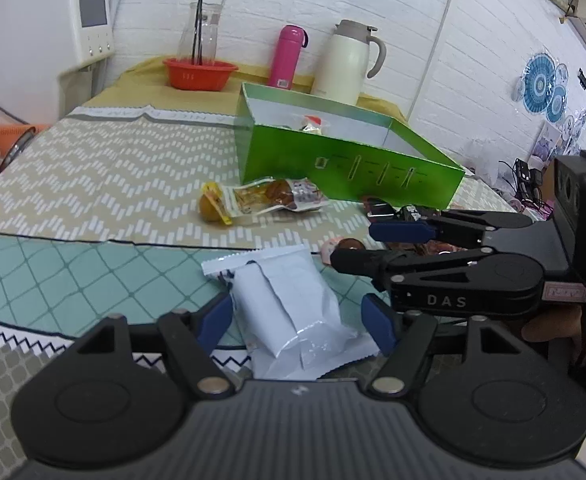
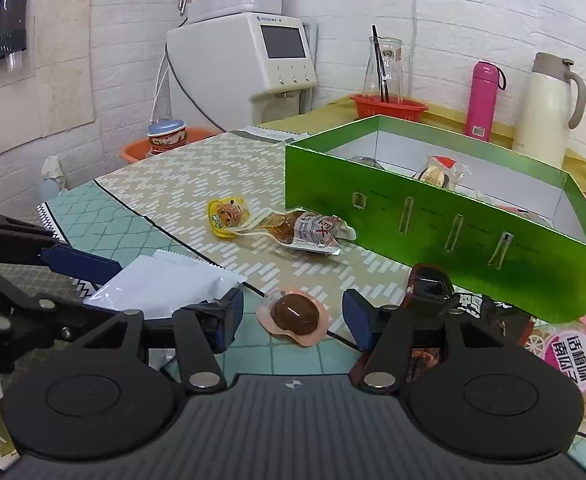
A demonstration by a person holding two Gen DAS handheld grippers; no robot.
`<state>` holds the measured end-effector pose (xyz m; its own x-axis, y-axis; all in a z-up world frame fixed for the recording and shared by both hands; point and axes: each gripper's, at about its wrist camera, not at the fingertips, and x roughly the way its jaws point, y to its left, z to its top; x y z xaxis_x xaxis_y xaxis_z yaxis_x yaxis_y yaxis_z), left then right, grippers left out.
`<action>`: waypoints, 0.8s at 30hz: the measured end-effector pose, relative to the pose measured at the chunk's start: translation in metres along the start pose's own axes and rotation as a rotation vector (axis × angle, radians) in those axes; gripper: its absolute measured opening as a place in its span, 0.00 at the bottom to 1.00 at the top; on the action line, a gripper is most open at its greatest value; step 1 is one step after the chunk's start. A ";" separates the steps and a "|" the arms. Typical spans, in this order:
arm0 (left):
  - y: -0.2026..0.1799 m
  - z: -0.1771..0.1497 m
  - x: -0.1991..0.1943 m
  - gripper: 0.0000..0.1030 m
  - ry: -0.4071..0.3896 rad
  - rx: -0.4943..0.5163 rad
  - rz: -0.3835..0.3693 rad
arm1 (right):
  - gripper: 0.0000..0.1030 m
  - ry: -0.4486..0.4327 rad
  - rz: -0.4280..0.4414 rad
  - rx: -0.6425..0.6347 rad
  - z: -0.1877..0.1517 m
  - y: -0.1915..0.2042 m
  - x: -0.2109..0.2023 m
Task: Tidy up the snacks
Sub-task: 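Lift the white pouch with the left tool while the right grasps the brown round snack, then release the white pouch into the green box with the left tool while the right releases its snack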
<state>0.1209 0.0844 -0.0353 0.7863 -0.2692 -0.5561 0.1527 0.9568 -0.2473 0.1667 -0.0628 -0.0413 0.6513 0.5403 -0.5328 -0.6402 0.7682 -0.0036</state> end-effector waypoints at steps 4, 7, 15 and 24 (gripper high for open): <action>0.004 -0.001 0.008 0.64 0.019 -0.009 0.003 | 0.66 0.041 0.032 0.049 -0.001 -0.007 0.005; 0.005 -0.001 0.014 0.58 0.014 0.002 0.006 | 0.61 0.036 0.040 0.068 -0.004 -0.008 0.000; 0.006 0.003 0.015 0.54 0.009 -0.029 0.014 | 0.57 0.026 0.039 0.097 -0.010 -0.007 -0.010; -0.007 0.035 0.003 0.53 -0.059 -0.010 -0.025 | 0.57 -0.136 0.000 0.143 0.003 -0.021 -0.060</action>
<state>0.1432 0.0807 -0.0069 0.8164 -0.2862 -0.5016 0.1672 0.9485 -0.2690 0.1424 -0.1102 -0.0066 0.7065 0.5744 -0.4135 -0.5823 0.8038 0.1217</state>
